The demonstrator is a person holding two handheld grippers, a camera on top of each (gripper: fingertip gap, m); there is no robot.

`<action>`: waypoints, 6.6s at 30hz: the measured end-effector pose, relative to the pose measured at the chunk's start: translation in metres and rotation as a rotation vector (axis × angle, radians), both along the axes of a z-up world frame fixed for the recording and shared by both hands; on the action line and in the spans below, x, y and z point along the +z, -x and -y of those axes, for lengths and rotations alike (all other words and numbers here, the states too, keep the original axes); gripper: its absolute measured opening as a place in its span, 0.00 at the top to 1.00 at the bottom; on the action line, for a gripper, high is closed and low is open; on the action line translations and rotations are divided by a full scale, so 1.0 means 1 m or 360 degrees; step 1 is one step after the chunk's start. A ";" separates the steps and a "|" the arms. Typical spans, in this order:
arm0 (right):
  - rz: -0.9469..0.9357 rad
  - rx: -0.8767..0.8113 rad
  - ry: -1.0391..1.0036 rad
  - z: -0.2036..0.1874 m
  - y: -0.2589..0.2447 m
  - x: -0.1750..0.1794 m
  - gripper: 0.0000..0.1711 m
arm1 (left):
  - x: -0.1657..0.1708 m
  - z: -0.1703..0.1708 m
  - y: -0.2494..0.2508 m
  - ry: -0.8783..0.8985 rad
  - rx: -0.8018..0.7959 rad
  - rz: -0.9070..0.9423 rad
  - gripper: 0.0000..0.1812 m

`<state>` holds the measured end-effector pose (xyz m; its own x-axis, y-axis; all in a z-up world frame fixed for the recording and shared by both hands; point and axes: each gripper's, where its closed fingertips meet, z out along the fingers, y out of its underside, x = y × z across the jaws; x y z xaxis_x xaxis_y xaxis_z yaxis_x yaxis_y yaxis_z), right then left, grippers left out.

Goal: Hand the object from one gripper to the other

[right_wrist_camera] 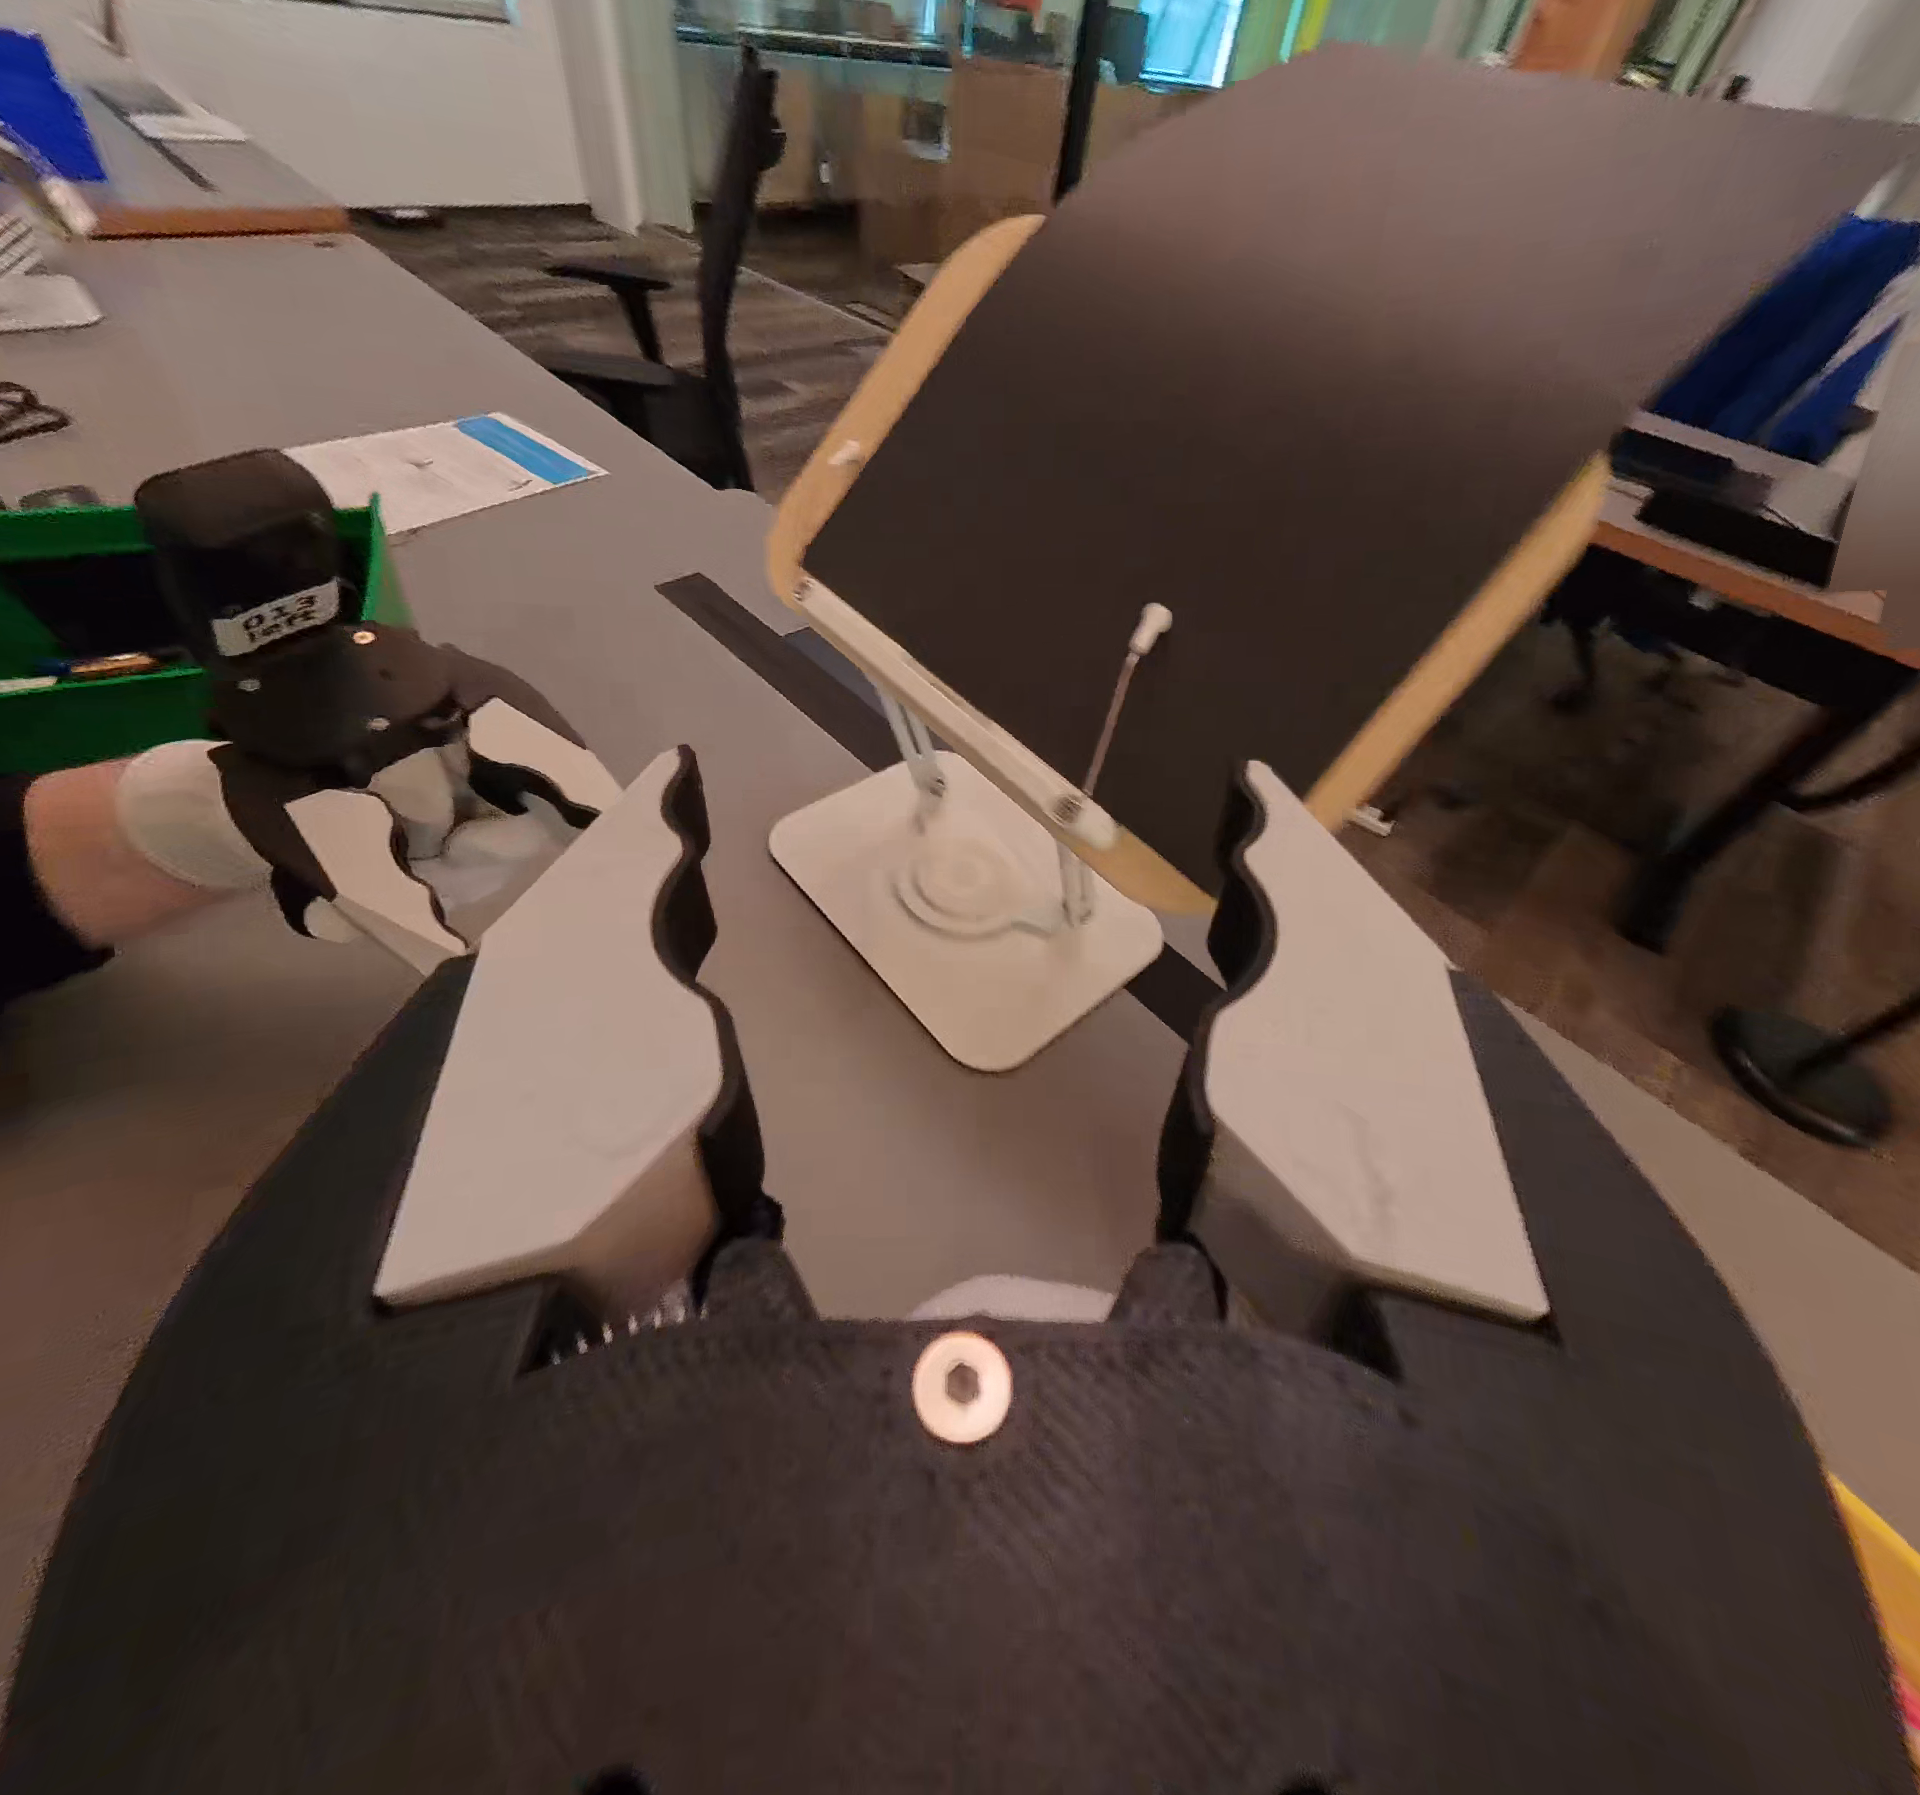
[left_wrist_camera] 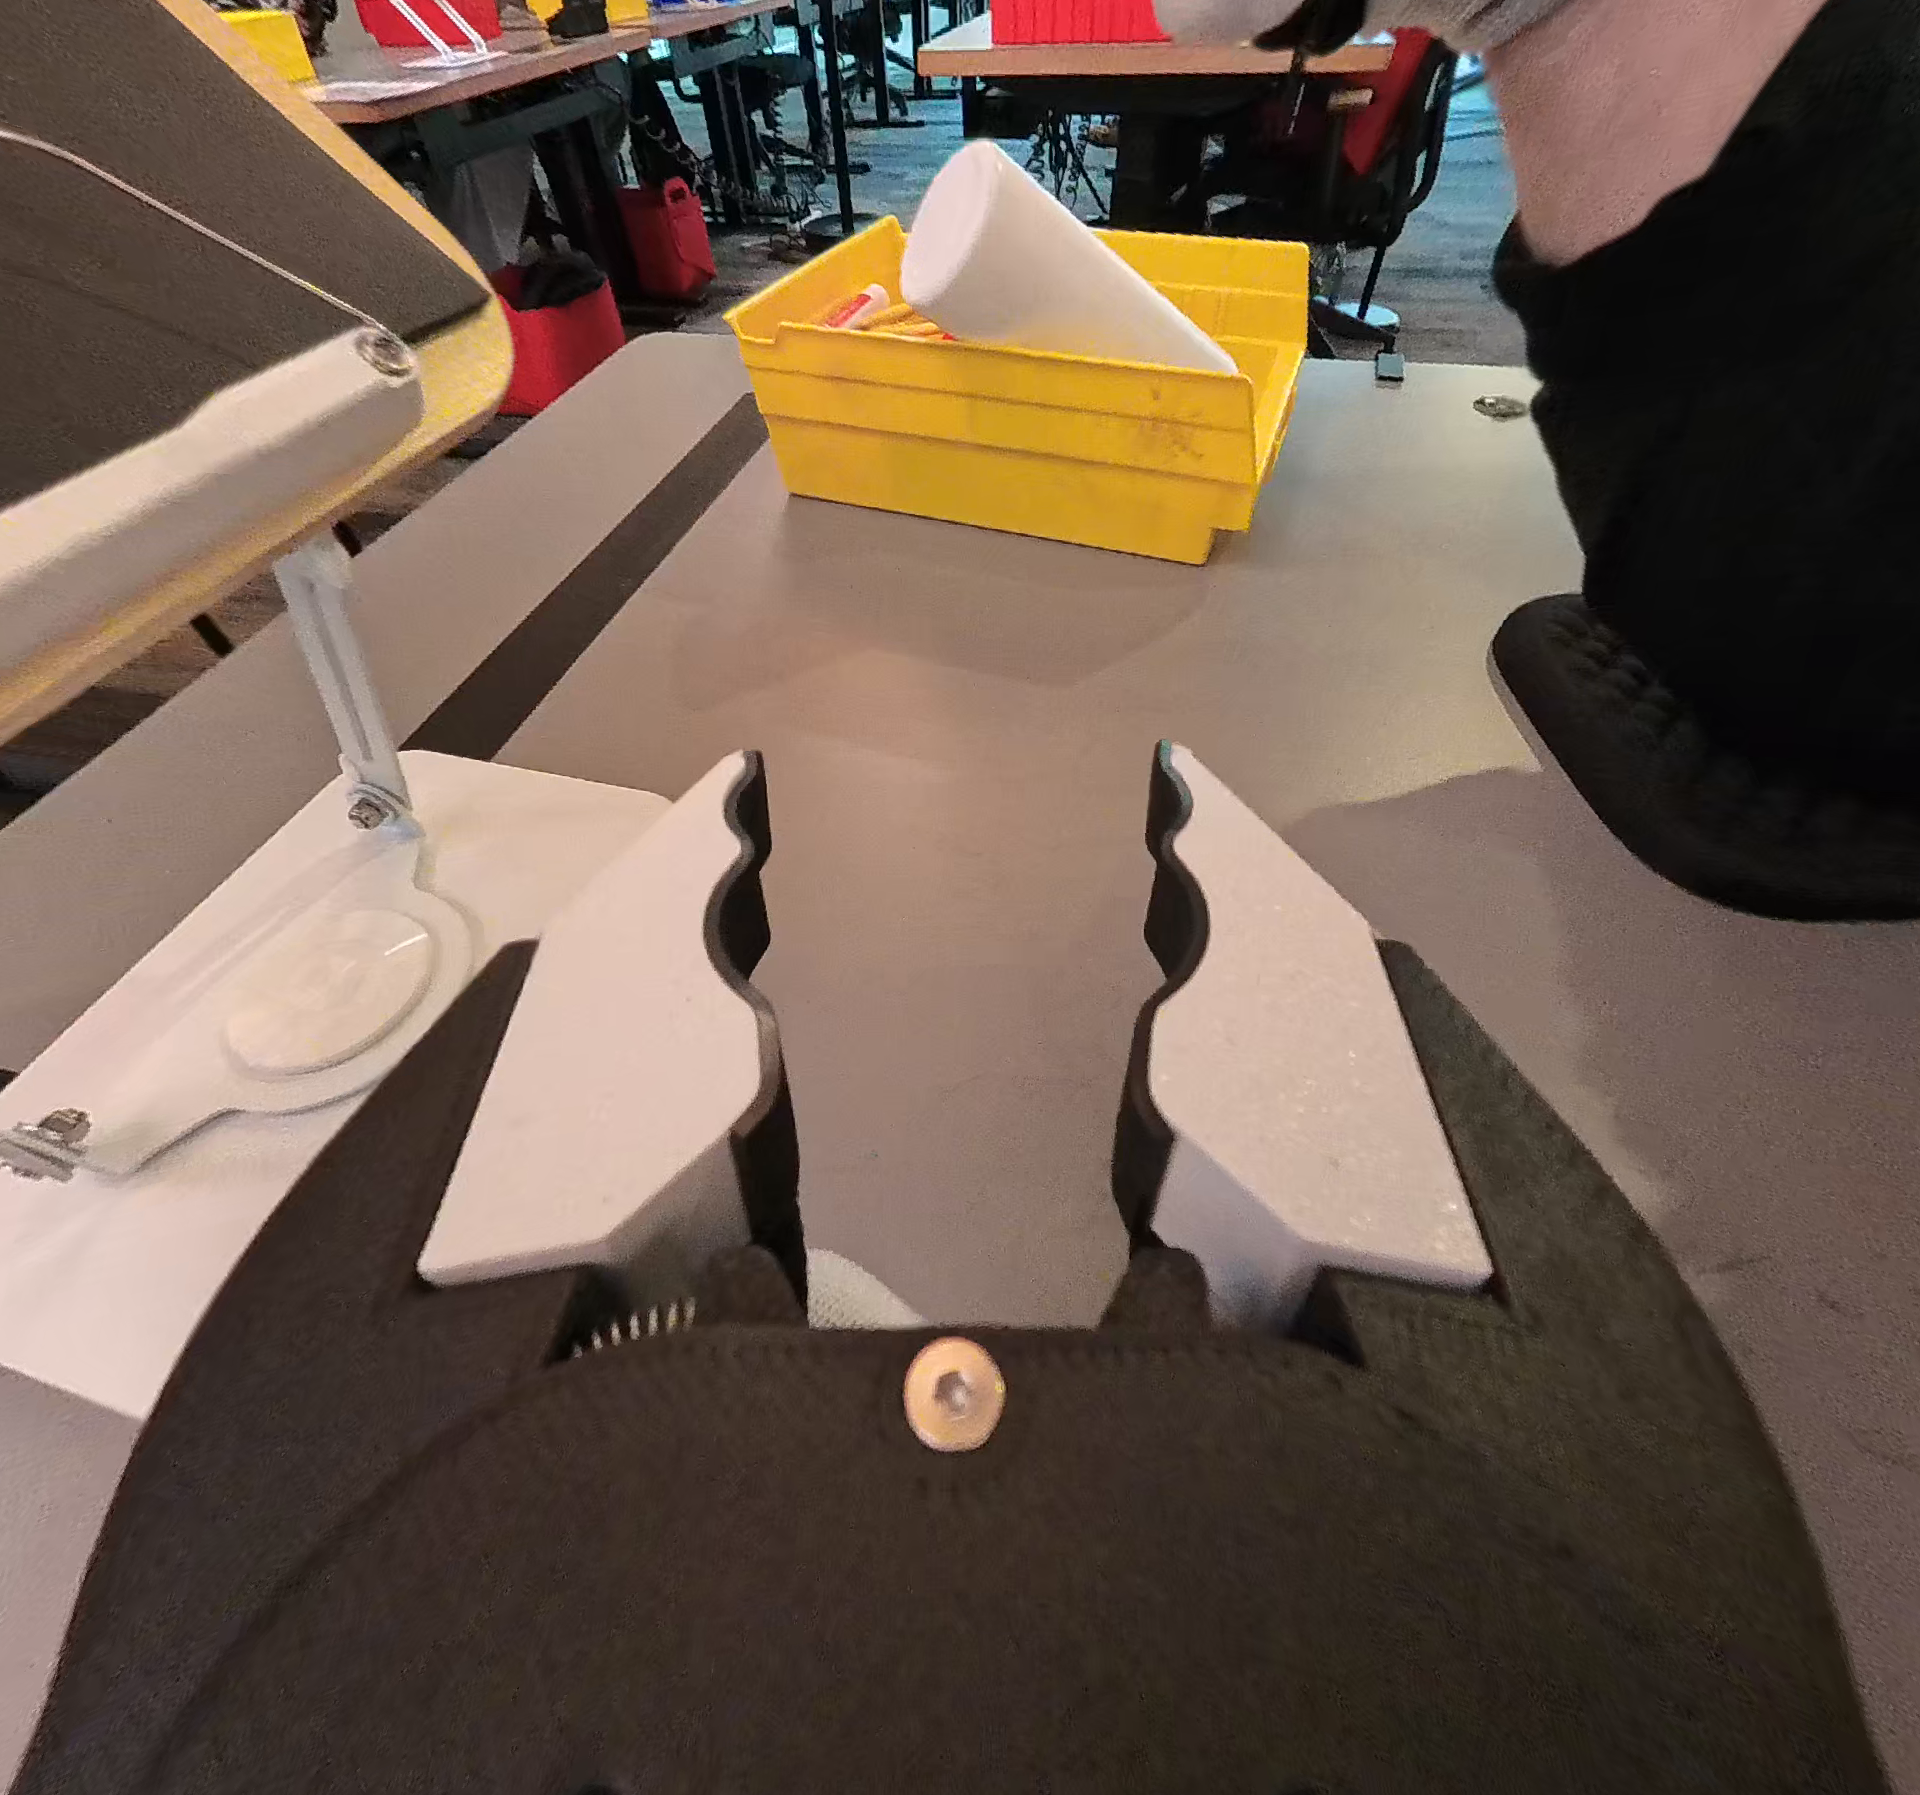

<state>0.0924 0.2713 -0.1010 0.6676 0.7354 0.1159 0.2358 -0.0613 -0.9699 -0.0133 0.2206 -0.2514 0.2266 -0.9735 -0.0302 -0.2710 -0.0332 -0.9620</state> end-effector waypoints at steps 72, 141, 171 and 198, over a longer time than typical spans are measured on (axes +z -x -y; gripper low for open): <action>0.0296 0.0290 -0.0485 0.001 0.126 -0.001 0.53 | -0.034 0.099 0.514 0.0033 0.1967 -0.1642 1.00; 0.0919 0.0519 -0.1456 0.040 0.207 -0.029 1.00 | 0.138 0.044 0.142 0.0991 0.0528 0.0425 0.53; 0.0204 0.1264 -0.0316 0.092 0.271 -0.083 0.45 | 0.083 0.039 0.212 0.0126 0.0647 -0.0595 1.00; -0.0056 0.0973 -0.0100 0.060 0.304 -0.095 0.38 | 0.140 0.011 0.164 0.0079 0.0744 -0.0097 0.73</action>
